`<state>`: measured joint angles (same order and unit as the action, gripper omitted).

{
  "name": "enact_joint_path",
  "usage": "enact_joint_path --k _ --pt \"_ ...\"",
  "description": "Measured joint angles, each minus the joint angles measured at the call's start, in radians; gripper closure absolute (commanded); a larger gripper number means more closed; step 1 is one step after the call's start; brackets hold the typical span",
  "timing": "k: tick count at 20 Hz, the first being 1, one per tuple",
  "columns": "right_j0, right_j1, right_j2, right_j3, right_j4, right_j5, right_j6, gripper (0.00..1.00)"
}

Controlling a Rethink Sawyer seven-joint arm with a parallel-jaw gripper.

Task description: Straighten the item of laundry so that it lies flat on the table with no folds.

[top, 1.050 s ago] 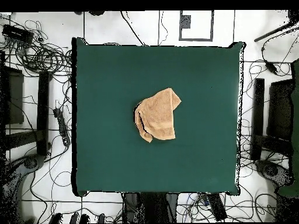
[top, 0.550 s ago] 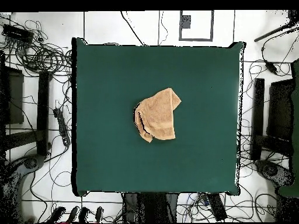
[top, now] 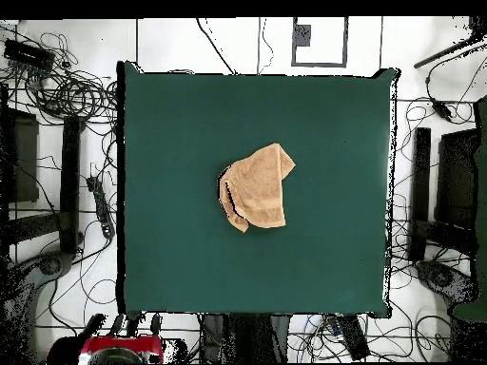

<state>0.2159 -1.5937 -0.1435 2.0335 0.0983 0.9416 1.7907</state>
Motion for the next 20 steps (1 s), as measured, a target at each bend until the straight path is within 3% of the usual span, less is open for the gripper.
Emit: enact_joint_path --k 20 --pt "0.064 0.047 -0.019 0.022 -0.069 -0.033 0.074 0.0"
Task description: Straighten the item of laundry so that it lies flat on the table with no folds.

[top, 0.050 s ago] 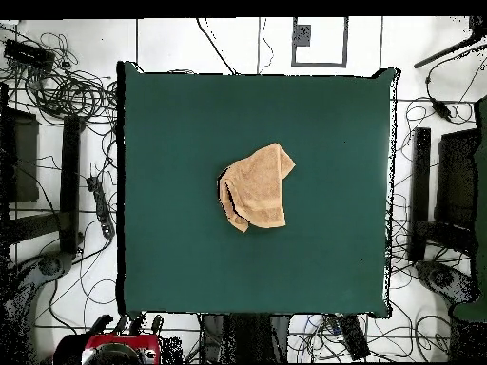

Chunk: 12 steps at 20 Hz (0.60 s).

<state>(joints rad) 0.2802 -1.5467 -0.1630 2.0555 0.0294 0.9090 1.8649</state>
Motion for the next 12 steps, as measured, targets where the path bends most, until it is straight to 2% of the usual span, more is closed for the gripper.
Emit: enact_joint_path --k 12 --pt "0.0 0.0 -0.007 0.0 -0.025 0.0 0.023 0.0"
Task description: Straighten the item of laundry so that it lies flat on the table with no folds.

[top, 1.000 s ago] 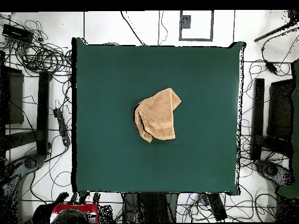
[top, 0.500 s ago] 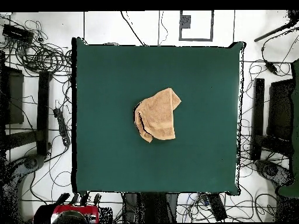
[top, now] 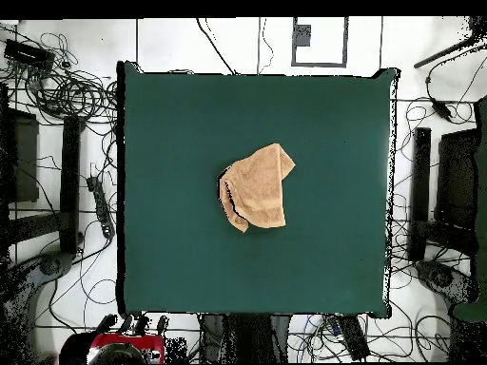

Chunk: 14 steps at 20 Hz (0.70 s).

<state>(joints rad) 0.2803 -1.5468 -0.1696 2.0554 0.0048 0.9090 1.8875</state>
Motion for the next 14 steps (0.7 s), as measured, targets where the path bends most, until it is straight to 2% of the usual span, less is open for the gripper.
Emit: enact_joint_path --k 14 --pt "0.0 -0.001 -0.01 0.006 0.016 0.0 0.0 0.0"
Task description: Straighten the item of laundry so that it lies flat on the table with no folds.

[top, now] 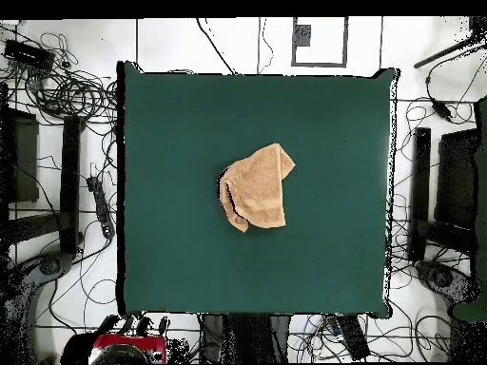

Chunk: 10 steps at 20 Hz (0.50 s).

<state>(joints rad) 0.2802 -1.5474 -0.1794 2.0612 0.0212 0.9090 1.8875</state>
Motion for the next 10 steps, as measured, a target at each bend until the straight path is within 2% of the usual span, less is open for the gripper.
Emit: enact_joint_path --k 7,10 --pt "0.0 0.032 0.001 0.086 0.162 -0.032 0.0 0.0" --pt "0.001 0.059 0.001 0.115 0.161 -0.081 0.0 0.0"
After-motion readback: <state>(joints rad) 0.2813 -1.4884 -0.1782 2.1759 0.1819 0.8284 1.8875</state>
